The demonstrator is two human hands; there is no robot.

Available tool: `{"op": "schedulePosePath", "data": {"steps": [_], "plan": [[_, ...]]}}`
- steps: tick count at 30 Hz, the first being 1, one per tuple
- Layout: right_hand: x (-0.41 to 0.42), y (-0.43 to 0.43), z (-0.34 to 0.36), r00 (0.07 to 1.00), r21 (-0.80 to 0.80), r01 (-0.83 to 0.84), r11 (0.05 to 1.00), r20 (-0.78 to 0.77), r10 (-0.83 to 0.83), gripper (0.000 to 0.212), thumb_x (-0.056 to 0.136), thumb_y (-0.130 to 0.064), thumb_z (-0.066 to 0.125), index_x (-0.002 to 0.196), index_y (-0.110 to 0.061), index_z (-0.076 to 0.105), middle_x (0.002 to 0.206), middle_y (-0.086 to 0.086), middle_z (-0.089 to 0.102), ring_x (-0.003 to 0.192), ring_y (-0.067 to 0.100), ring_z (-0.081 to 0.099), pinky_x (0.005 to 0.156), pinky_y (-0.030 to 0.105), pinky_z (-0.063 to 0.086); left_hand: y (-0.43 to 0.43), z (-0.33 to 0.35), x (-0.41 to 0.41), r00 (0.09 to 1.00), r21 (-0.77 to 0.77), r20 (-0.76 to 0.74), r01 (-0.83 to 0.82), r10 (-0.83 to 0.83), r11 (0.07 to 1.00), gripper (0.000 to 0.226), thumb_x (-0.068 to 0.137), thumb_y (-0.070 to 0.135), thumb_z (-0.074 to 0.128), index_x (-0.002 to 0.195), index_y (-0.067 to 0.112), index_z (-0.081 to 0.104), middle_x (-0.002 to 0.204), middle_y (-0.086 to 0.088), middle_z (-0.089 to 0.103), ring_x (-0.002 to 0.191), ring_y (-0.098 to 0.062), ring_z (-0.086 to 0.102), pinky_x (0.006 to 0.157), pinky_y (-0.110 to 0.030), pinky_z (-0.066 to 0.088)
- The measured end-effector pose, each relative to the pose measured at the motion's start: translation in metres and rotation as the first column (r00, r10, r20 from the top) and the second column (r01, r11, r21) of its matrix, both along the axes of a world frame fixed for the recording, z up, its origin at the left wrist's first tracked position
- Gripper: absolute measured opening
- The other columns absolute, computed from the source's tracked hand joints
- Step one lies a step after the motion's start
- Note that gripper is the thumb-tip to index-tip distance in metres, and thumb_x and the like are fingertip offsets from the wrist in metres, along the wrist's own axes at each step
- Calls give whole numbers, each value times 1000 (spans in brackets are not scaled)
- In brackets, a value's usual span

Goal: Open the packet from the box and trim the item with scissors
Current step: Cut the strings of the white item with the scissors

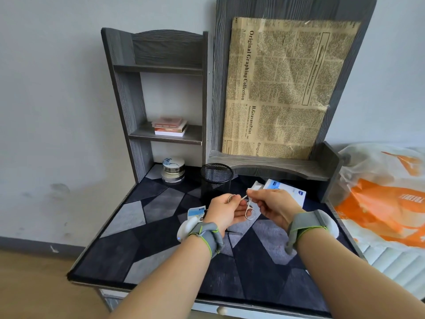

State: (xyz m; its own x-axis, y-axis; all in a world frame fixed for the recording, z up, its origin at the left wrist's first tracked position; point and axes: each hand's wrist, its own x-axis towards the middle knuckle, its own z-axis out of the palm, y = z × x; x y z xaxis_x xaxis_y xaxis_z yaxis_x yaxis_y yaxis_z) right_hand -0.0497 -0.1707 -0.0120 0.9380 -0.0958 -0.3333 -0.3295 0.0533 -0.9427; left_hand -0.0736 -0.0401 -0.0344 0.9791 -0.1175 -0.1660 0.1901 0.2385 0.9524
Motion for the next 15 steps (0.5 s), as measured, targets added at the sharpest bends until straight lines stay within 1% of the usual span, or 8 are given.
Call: {"op": "schedulePosePath", "data": {"steps": [3, 5, 7, 9, 12, 15], "plan": [[2, -1, 2, 1000, 117, 26, 993, -19, -24, 20, 74, -6, 76, 64, -12, 60, 49, -4, 54, 52, 6, 41, 43, 13, 38, 1, 1, 0, 1000, -27, -7, 30, -30, 999, 27, 99, 16, 44, 78, 6, 57, 75, -12, 65, 58, -13, 68, 60, -23, 58], [3, -2, 3, 999, 213, 46, 976, -29, -41, 20, 76, 0, 72, 66, -12, 59, 53, -2, 57, 54, 6, 43, 42, 11, 38, 2, 4, 0, 998, -24, -1, 64, -64, 998, 27, 99, 15, 43, 77, 6, 57, 77, -12, 65, 57, -11, 68, 59, -21, 58], [4, -3, 3, 998, 279, 44, 959, -50, -31, 18, 77, 2, 69, 70, -12, 61, 59, -1, 59, 56, 5, 46, 44, 10, 40, 2, 4, 0, 996, -27, -3, 85, -85, 996, 27, 99, 15, 42, 78, 6, 56, 78, -12, 64, 56, -10, 68, 58, -20, 57], [5, -4, 3, 998, 304, 30, 952, -67, -10, 16, 77, -3, 71, 71, -13, 60, 56, -3, 57, 55, 5, 46, 45, 11, 40, 3, 4, -1, 995, -31, -2, 101, -101, 994, 26, 99, 14, 42, 79, 6, 57, 79, -13, 64, 57, -10, 69, 60, -21, 57], [7, -6, 0, 998, 293, 31, 956, -62, -13, 15, 77, -15, 74, 73, -15, 60, 57, -3, 53, 52, 5, 43, 41, 13, 39, 4, 5, -1, 993, -27, 3, 120, -120, 992, 25, 99, 14, 42, 82, 5, 58, 80, -13, 66, 59, -11, 69, 63, -22, 58], [7, -5, -2, 999, 264, 44, 964, -40, -35, 15, 78, -19, 74, 75, -14, 61, 61, -1, 55, 54, 7, 45, 40, 12, 41, 4, 5, -1, 993, -23, 3, 116, -116, 993, 26, 99, 13, 42, 81, 5, 58, 79, -13, 66, 57, -10, 69, 61, -22, 58]]}}
